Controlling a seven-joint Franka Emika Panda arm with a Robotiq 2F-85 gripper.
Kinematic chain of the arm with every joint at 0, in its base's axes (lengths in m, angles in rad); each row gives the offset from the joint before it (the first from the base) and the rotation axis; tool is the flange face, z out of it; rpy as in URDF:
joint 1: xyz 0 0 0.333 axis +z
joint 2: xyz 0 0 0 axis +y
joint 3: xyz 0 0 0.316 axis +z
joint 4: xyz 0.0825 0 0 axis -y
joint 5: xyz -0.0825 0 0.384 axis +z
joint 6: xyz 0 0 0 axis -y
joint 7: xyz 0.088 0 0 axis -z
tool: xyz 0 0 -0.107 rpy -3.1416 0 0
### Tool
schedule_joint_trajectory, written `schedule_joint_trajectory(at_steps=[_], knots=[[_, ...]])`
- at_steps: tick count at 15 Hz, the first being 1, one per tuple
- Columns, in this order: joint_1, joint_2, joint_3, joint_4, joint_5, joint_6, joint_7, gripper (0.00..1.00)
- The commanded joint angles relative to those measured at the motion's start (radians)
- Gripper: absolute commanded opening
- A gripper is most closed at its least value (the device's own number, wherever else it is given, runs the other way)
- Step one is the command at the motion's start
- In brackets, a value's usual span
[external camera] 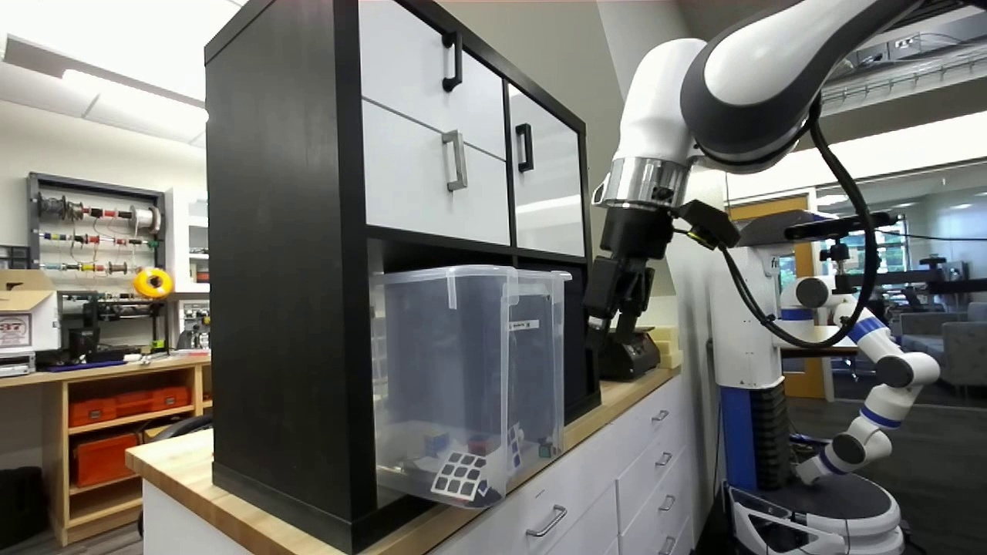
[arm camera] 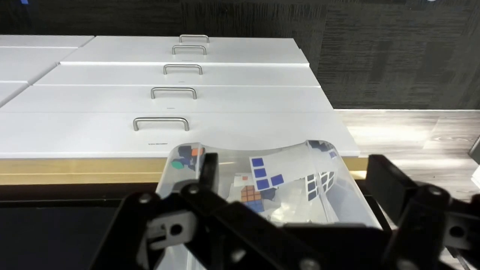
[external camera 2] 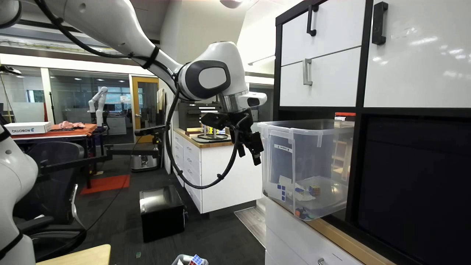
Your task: Push the storage box into the black and white cabinet
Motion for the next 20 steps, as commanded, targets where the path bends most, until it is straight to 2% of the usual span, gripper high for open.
schedule_joint_trajectory(at_steps=[1, 9, 20], knots=[[0.002, 0.073, -0.005, 0.056, 0.013, 0.079, 0.007, 1.00], [0.003, 0.195, -0.006, 0.170, 0.007, 0.182, -0.003, 1.00], [0.011, 0.345, 0.001, 0.347, -0.001, 0.177, -0.006, 1.00]])
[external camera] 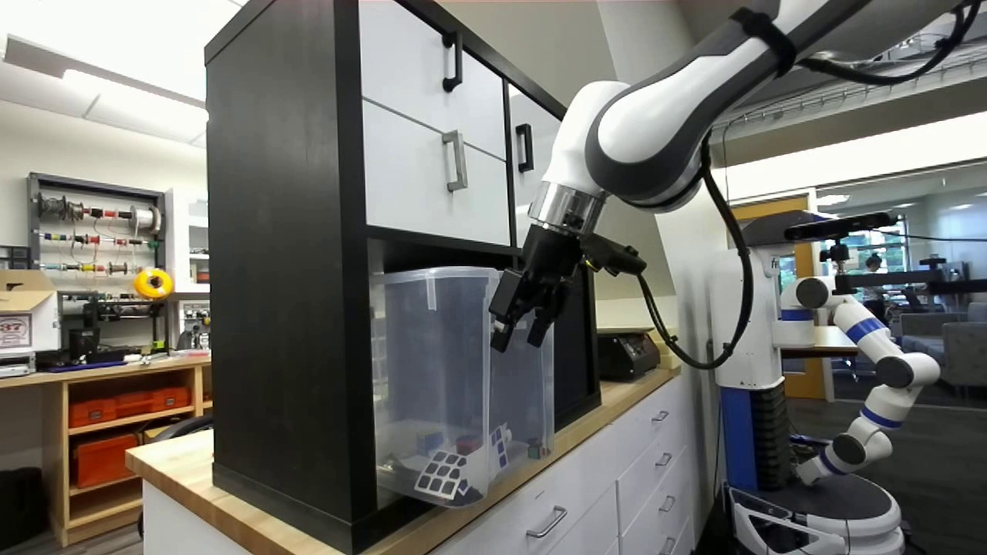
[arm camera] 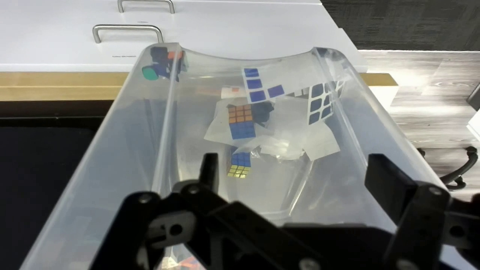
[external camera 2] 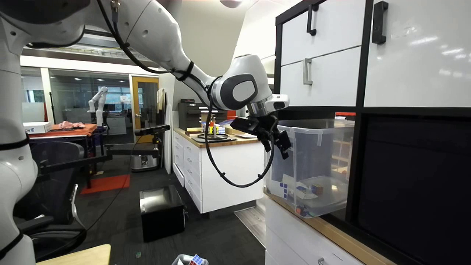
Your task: Push the storage box into the black and white cabinet
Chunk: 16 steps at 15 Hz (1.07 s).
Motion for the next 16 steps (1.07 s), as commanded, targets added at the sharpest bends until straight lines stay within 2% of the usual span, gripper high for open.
schedule_joint_trajectory(at_steps=[1, 11, 16], knots=[[0.007, 0.068, -0.006, 0.095, -0.005, 0.003, -0.005, 1.00], [0.010, 0.187, -0.008, 0.267, -0.009, -0.010, -0.015, 1.00], [0.007, 0.201, -0.001, 0.288, 0.007, -0.003, -0.029, 1.00]])
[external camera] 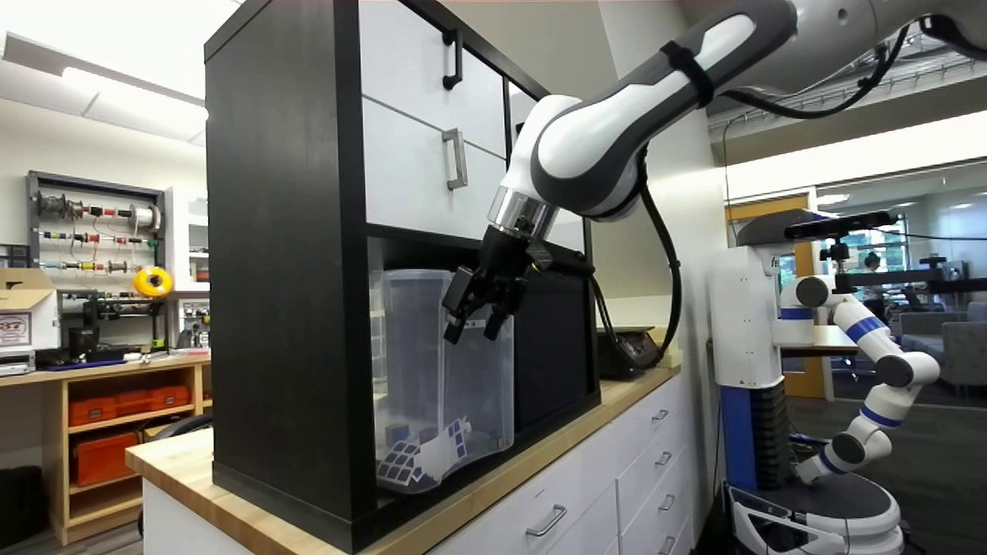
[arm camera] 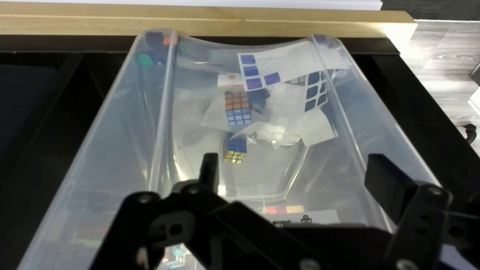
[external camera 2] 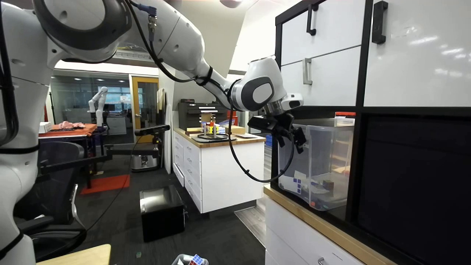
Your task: Push the storage box into the black and white cabinet
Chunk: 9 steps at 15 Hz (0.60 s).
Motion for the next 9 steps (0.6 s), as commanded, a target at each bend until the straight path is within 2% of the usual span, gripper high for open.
schedule_joint_trajectory(at_steps=[1, 6, 9], knots=[[0.002, -0.005, 0.003, 0.018, 0.015, -0.001, -0.031, 1.00], [-0.020, -0.084, 0.047, -0.053, 0.108, -0.082, -0.144, 1.00], [-0.019, -0.149, 0.054, -0.084, 0.180, -0.226, -0.196, 1.00]])
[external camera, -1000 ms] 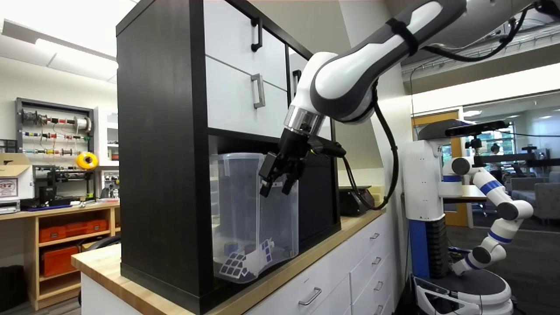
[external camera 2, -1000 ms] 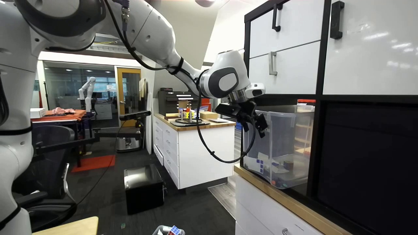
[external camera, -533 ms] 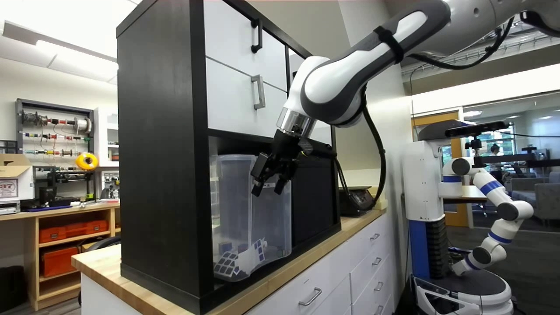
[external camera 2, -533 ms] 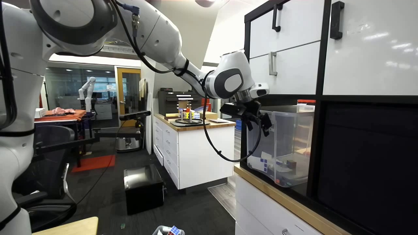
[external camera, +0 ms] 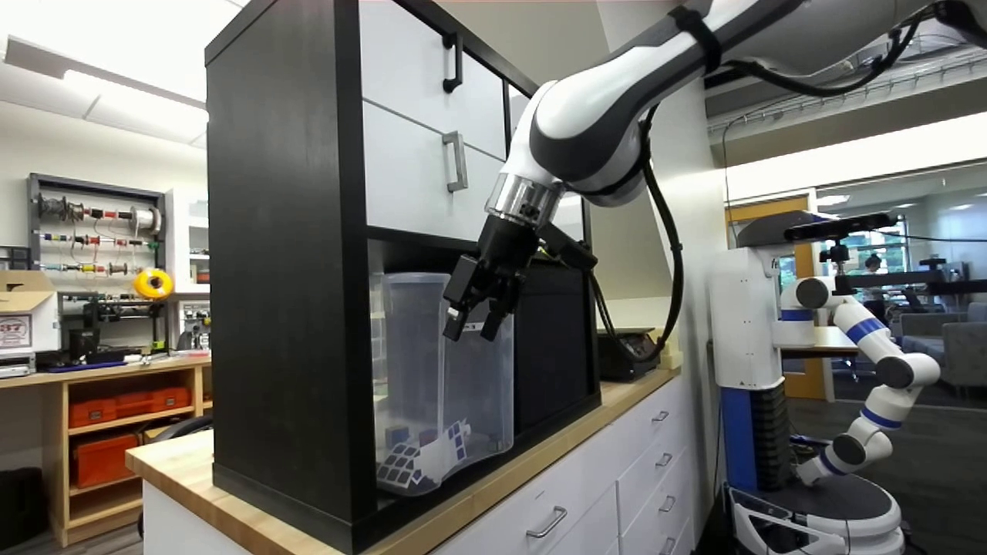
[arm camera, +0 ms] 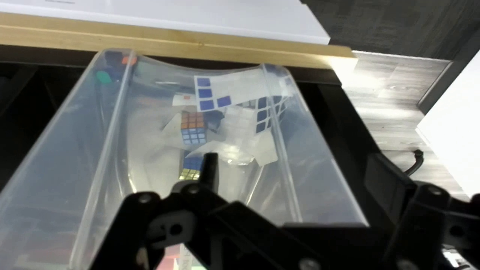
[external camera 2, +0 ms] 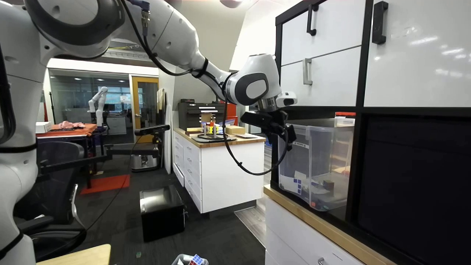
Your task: Push the storage box into the black and white cabinet
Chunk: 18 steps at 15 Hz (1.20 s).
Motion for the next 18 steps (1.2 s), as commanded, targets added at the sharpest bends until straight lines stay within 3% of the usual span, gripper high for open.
schedule_joint_trajectory(at_steps=[1, 4, 8, 14, 15, 18], knots=[[-0.014, -0.119, 0.013, -0.073, 0.071, -0.168, -0.062, 1.00], [-0.002, -0.183, -0.009, -0.083, 0.042, -0.321, -0.026, 1.00], [0.004, -0.256, -0.024, -0.107, 0.007, -0.438, 0.002, 1.00], [0.006, -0.323, -0.032, -0.149, -0.016, -0.510, 0.013, 1.00], [0.008, -0.269, -0.032, -0.100, 0.001, -0.492, -0.013, 1.00], [0.009, -0.269, -0.032, -0.103, 0.001, -0.491, -0.013, 1.00]])
